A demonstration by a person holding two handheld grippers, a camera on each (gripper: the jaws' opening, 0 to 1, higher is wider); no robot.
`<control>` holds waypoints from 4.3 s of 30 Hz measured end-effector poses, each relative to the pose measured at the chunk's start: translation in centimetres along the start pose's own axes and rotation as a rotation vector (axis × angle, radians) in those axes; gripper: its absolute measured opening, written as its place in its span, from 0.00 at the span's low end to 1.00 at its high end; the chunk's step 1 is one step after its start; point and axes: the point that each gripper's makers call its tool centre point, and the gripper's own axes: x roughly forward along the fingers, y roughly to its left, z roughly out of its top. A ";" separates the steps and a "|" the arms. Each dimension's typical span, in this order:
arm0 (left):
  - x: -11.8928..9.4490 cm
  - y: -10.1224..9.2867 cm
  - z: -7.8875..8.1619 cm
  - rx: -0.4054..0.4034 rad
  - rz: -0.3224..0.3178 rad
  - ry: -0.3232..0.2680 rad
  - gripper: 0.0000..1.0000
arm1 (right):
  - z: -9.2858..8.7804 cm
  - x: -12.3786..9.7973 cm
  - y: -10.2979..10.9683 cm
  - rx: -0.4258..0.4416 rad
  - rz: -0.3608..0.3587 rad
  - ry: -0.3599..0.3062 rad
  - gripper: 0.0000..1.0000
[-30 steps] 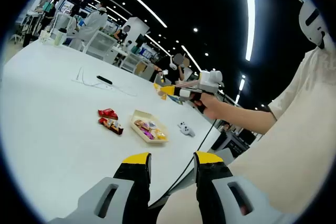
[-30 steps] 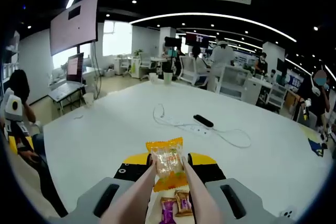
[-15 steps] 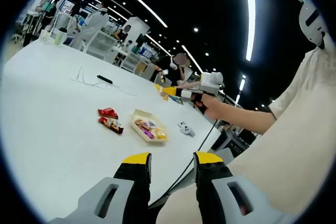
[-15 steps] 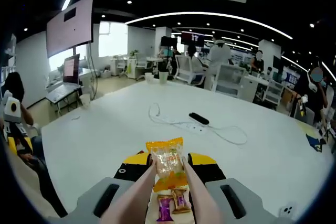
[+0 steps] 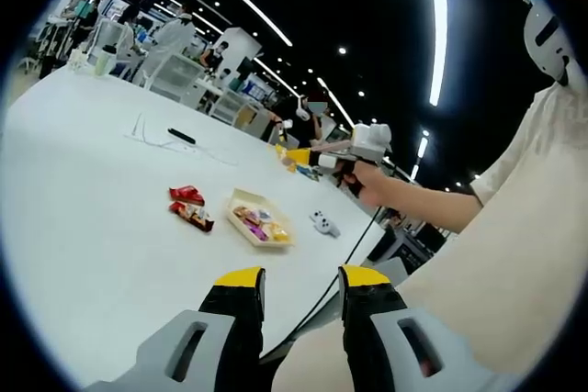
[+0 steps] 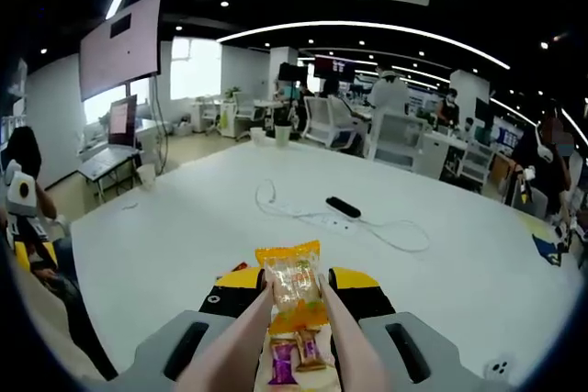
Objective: Place the target food into the container with the food tongs after gripping and lifting it, then release it inside without dropping or visibly crushing the food.
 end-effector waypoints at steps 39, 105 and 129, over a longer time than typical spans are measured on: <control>0.2 -0.3 0.0 0.014 -0.014 0.017 0.31 | 0.3 -0.4 -0.2 0.024 -0.009 -0.015 0.27; -0.9 -0.7 -1.6 -0.015 0.038 0.015 0.31 | -1.6 2.1 5.6 0.017 0.127 0.030 0.28; -0.6 -1.1 -1.7 -0.017 0.054 0.024 0.31 | -5.4 3.5 10.0 0.022 0.239 0.101 0.28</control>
